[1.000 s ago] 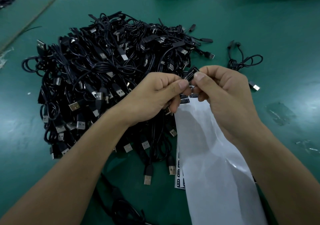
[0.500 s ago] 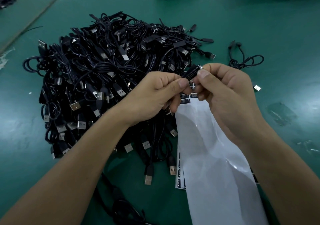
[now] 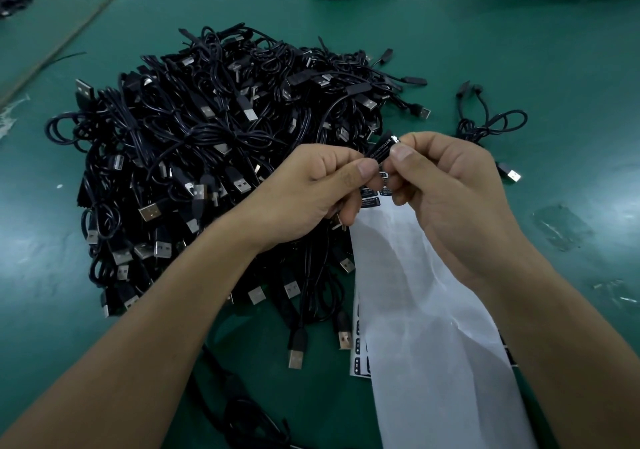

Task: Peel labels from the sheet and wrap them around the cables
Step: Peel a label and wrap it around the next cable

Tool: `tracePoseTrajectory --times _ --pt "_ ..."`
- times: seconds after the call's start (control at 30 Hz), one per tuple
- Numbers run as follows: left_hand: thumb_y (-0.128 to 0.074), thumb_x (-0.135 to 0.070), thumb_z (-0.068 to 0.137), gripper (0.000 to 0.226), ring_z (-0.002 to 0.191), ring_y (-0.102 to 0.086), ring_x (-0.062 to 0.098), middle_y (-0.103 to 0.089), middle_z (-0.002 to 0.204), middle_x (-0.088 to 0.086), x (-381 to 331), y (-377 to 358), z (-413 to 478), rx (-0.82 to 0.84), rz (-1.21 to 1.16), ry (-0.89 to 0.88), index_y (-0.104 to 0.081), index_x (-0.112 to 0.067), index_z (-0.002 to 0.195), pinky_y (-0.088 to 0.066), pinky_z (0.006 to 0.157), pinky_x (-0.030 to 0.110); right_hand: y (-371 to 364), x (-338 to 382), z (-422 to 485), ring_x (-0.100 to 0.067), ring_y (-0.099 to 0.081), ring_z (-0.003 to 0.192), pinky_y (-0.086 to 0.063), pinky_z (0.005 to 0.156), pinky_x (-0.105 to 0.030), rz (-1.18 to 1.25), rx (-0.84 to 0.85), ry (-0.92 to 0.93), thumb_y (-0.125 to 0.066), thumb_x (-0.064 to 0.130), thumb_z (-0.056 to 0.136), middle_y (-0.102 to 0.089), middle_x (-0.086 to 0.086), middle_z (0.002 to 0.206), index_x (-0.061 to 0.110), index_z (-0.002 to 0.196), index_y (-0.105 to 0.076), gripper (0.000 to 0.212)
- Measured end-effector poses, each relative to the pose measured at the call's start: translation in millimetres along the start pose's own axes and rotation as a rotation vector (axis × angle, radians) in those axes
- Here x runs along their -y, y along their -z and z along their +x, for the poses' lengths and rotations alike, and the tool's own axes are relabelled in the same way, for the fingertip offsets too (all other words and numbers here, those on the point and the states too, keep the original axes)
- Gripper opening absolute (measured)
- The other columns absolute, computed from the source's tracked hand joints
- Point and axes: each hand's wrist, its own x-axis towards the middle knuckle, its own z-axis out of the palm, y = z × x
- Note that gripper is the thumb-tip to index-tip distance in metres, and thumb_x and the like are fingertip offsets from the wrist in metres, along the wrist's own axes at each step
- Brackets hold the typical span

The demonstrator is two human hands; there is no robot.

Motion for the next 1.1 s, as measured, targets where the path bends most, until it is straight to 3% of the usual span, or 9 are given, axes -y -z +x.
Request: tracePoseTrajectory --times 1.1 --pt "-0.046 -0.02 0.106 0.027 0.045 -0.041 0.003 -0.058 0.049 -0.007 6.6 2.2 2.1 0.038 0.03 -0.049 -0.066 -0.009 0.091 -0.034 0.049 0.011 -1.7 -1.4 -0.3 -0.014 -0.054 0.066 -0.046 0.062 -0.024 -0.061 -0.071 0.01 -0.058 0.008 0.099 -0.064 -0.004 0.07 0.011 0.081 -0.067 0.02"
